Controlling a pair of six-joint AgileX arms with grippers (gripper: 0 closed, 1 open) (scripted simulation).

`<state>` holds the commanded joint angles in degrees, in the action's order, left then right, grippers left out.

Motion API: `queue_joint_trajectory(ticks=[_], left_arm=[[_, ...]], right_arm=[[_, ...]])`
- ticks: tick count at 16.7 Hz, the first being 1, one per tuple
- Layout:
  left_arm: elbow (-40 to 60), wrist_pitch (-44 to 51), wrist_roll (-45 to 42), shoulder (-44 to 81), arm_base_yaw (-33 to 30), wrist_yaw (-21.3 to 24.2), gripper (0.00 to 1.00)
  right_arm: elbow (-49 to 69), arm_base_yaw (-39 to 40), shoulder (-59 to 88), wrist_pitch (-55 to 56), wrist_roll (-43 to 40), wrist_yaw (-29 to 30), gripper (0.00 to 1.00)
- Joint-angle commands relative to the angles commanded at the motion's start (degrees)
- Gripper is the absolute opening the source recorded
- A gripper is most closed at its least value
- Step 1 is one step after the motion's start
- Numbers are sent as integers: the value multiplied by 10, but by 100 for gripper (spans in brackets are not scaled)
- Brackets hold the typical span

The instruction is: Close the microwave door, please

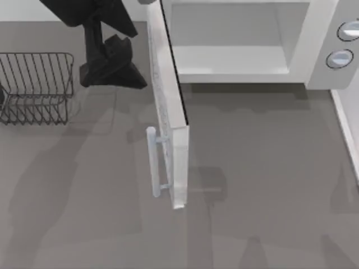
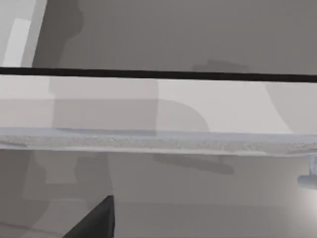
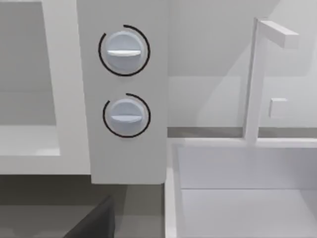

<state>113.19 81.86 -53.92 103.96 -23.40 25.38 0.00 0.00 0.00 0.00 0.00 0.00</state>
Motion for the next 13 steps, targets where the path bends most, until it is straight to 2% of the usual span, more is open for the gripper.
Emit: queue_joint_trajectory(ticks=[7, 12, 13], left_arm=[[-127, -141, 41, -3, -40, -12, 100], [-139, -154, 45, -4, -44, -14, 100], [-139, -154, 45, -4, -44, -14, 92]], right_arm=[[0, 0, 0, 0, 0, 0, 100], [0, 0, 0, 0, 0, 0, 100], [0, 0, 0, 0, 0, 0, 100]])
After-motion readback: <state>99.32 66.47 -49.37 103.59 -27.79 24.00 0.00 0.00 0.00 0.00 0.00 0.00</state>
